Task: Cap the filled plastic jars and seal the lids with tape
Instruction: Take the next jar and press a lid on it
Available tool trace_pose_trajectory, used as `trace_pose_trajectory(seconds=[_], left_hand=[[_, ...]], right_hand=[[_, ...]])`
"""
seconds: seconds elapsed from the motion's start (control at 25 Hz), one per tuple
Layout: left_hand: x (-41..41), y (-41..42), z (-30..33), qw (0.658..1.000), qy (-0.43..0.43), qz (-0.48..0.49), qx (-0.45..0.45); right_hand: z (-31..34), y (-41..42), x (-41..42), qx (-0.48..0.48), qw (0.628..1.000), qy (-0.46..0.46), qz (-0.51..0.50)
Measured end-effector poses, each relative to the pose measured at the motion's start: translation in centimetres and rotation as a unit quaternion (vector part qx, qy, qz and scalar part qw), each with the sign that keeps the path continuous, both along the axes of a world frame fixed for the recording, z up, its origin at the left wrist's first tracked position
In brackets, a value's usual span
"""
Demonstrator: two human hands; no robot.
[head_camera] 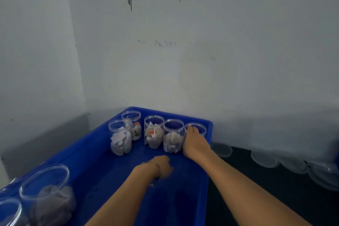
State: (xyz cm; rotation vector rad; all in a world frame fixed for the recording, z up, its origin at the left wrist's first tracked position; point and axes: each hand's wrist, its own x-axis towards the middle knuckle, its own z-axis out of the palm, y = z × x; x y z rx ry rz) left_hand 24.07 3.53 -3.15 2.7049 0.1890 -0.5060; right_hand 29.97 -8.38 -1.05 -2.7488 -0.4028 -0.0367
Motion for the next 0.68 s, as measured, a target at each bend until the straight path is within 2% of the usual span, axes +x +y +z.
trace_pose_trajectory(seconds=[0.12, 0.36, 0.48, 0.56, 0.64, 0.68], left_hand=[[0.3, 0.6, -0.8, 1.000, 0.017, -0.026, -0.003], [0.1, 1.4, 0.0, 0.999, -0.031, -0.015, -0.016], [-1.0, 0.5, 1.2, 0.990, -0.105, -0.003, -0.093], [-2.1, -0.2, 2.5, 0.972, -0.156, 0.028, -0.173], [-3.3, -1.3, 4.3, 0.959, -0.214, 0.048, -0.177], [-3.9, -1.9, 5.2, 0.950, -0.259, 0.056, -0.167]], right_hand=[[-0.7, 0.2, 2.5, -0.050, 0.999, -0.001, -0.019], [-0.8, 0.2, 2.3, -0.084, 0.995, -0.043, -0.008], [0.7, 0.2, -0.1, -0.063, 0.996, -0.059, 0.016], [1.9, -0.1, -2.3, 0.003, 0.996, -0.069, 0.050], [3.9, -1.3, -5.2, 0.079, 0.989, -0.092, 0.084], [5.1, -1.9, -6.6, 0.088, 0.983, -0.127, 0.102]])
